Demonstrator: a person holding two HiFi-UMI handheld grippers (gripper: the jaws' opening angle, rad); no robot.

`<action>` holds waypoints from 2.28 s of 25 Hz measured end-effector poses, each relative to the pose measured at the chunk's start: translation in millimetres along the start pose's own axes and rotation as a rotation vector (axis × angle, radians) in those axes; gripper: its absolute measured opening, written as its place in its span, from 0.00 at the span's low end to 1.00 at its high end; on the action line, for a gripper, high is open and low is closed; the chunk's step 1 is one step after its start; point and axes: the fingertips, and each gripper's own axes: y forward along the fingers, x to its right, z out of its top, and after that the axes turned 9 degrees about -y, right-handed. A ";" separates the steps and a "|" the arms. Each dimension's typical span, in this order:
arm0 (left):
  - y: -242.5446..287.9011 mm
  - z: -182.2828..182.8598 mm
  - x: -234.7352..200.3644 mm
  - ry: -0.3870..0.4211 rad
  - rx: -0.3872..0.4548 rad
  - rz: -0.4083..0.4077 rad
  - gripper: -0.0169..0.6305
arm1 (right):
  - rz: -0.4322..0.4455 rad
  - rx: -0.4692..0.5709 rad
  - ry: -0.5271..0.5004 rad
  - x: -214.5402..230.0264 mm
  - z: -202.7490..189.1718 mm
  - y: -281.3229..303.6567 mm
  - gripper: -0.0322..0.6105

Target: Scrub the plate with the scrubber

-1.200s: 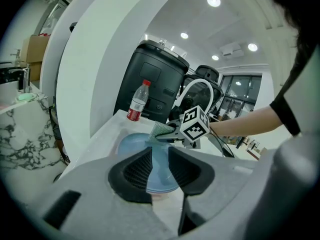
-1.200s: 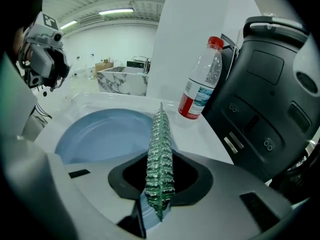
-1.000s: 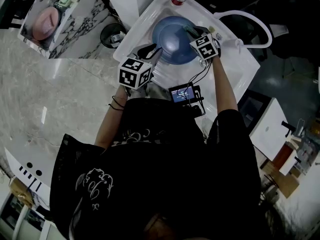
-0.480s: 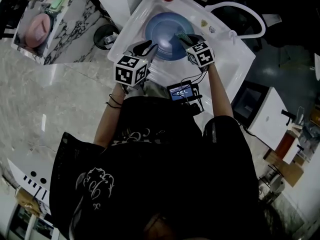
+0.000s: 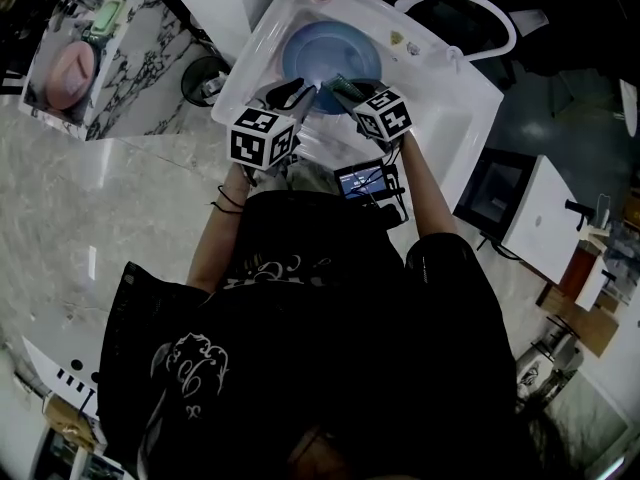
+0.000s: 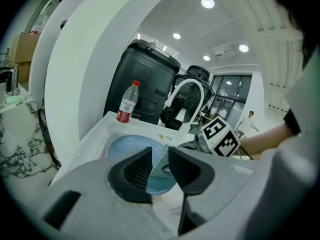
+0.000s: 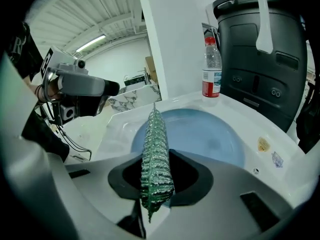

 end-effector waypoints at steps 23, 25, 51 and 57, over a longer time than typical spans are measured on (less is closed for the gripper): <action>-70.6 -10.4 11.0 0.048 0.040 -0.031 0.20 | -0.161 0.171 0.104 -41.4 35.3 -33.8 0.19; -74.2 -16.2 12.9 0.052 0.034 -0.043 0.20 | -0.208 0.221 0.136 -46.3 40.2 -49.3 0.19; -100.4 -53.4 142.9 0.129 0.114 -0.080 0.19 | -0.358 0.408 0.261 -140.7 -9.4 -206.9 0.19; -123.3 -97.6 197.2 0.108 0.152 -0.038 0.19 | -0.308 0.432 0.258 -179.0 -52.4 -243.6 0.19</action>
